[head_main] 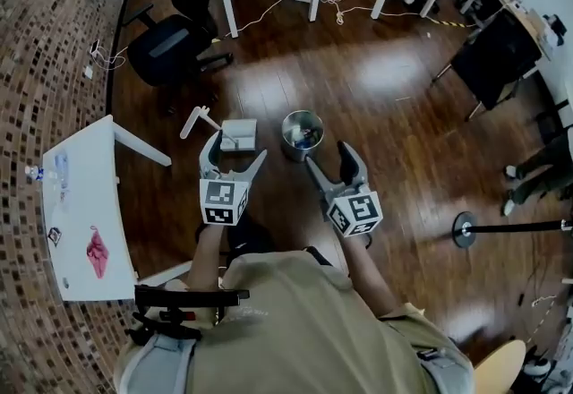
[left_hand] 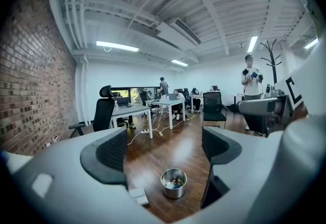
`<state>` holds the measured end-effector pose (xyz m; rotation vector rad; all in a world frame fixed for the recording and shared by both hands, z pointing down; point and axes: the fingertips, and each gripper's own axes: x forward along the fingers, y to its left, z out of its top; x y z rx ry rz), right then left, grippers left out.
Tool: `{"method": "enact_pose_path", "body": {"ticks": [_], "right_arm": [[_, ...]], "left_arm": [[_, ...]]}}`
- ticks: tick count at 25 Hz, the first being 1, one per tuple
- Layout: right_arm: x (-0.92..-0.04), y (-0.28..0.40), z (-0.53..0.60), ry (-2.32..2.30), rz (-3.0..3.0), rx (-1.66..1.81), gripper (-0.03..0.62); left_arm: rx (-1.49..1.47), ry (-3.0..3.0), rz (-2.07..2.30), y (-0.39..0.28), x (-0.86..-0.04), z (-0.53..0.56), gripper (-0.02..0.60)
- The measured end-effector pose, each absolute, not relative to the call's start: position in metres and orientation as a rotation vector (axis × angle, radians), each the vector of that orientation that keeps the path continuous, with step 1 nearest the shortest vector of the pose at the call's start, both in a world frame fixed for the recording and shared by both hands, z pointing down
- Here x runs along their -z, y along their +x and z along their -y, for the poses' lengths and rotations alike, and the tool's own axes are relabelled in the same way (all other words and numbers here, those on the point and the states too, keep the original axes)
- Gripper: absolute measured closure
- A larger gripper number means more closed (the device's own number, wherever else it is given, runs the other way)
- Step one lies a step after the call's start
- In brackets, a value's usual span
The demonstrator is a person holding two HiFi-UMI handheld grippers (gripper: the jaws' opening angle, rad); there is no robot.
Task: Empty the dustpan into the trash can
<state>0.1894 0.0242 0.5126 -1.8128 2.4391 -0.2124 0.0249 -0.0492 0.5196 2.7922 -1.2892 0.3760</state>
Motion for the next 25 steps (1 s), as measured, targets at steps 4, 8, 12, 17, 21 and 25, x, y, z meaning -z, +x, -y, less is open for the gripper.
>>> {"method": "enact_pose_path", "body": {"ticks": [4,8,12,17,21,25], "right_arm": [[-0.492,0.235,-0.078,-1.83,-2.382,0.218,0.232],[-0.46,0.239,-0.118,-1.839,-2.33,0.188,0.229],[-0.432,0.223,-0.131,-1.87,-2.343,0.1,0.191],[-0.421,0.192,-0.131,-1.92,-2.303,0.064,0.144],[-0.409,0.153,-0.122,-1.924,-2.298,0.044,0.14],[-0.414,0.13,-0.12,-1.929,-2.32,0.042,0.14]], "left_arm": [[-0.339,2.784,1.403,0.052,-0.484,-0.011,0.132],[-0.264,2.787,1.512,0.053,-0.453,-0.056,0.164],[-0.154,2.815,1.518,0.049,-0.432,-0.072,0.164],[-0.138,2.813,1.469,0.02,-0.433,-0.084,0.164],[-0.159,2.8,1.464,-0.019,-0.431,-0.081,0.164],[-0.176,2.791,1.475,-0.038,-0.438,-0.079,0.164]]}}
